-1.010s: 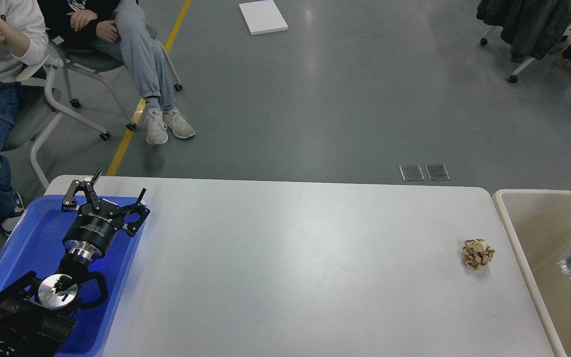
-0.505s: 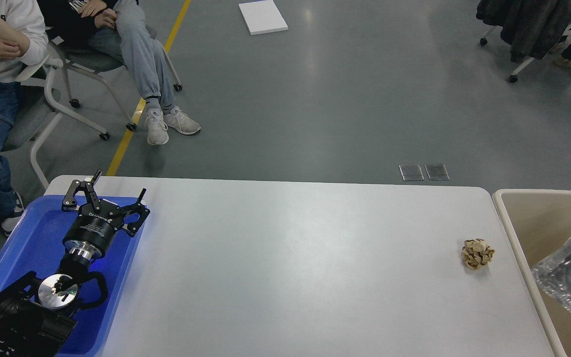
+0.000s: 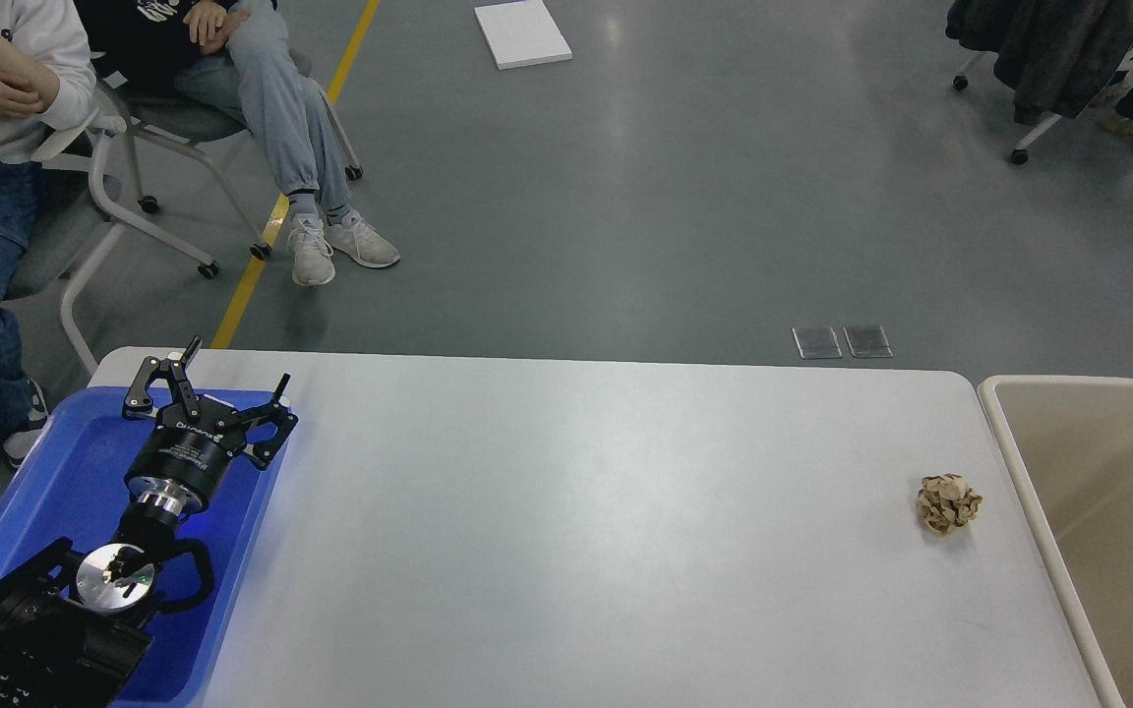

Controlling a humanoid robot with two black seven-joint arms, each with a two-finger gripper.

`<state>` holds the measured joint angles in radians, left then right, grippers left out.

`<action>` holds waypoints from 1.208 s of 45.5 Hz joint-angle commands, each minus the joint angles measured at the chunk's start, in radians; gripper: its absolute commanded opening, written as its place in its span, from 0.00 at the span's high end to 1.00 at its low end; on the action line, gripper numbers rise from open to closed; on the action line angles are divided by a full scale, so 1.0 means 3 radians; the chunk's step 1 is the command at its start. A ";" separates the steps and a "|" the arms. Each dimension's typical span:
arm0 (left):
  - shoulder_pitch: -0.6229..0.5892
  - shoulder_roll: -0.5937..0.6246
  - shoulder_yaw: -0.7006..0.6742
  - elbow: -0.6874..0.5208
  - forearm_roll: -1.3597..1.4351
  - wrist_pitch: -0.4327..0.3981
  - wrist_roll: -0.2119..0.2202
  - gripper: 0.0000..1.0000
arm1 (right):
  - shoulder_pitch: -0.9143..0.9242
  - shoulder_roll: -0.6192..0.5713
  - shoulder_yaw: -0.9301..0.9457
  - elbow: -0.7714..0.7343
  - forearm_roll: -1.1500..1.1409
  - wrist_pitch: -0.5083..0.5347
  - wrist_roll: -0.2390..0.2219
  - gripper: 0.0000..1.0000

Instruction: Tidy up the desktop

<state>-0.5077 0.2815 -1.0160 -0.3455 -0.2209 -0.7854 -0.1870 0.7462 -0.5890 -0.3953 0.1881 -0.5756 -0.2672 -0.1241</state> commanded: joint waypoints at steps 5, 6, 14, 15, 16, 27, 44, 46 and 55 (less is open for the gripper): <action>0.0000 0.0003 0.0002 0.0001 0.0000 0.0000 0.0000 0.00 | 0.0156 -0.0005 -0.0001 0.0022 0.0037 0.0001 -0.0001 0.01; 0.0000 0.0003 -0.0003 0.0001 0.0000 0.0000 0.0000 0.00 | 0.0187 -0.0015 -0.0001 0.0032 0.0052 0.0006 -0.0001 0.00; 0.0000 0.0003 0.0002 0.0001 0.0000 0.0000 0.0000 0.00 | 0.0340 -0.0123 -0.0007 0.0385 0.0379 0.0006 -0.0006 0.00; 0.0000 -0.0002 0.0002 0.0001 0.0000 0.0000 0.0000 0.00 | 0.0345 -0.0123 -0.0012 0.0390 0.0440 0.0006 -0.0011 0.00; 0.0000 0.0003 0.0002 -0.0004 0.0000 0.0000 0.0000 0.00 | 0.0351 -0.0123 -0.0017 0.0416 0.0492 0.0006 -0.0011 0.00; 0.0000 0.0003 0.0002 0.0001 0.0000 0.0000 0.0000 0.00 | 0.0596 -0.0225 -0.0124 0.0890 0.0523 0.0057 -0.0036 0.00; 0.0000 0.0003 0.0002 0.0001 0.0000 0.0000 0.0000 0.00 | 0.1709 -0.0736 -0.1355 0.2388 0.0523 0.0057 -0.0011 0.00; 0.0000 -0.0002 0.0002 -0.0004 0.0000 0.0000 0.0000 0.00 | 0.1884 -0.0762 -0.1448 0.2532 0.0523 0.0057 -0.0011 0.00; 0.0000 0.0003 0.0002 0.0001 0.0000 0.0000 0.0000 0.00 | 0.2687 -0.0650 -0.2276 0.3029 0.0523 0.0317 -0.0016 0.00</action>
<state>-0.5077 0.2811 -1.0156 -0.3459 -0.2210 -0.7854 -0.1872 1.2884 -0.7970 -0.8068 0.9054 -0.4203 -0.2413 -0.1296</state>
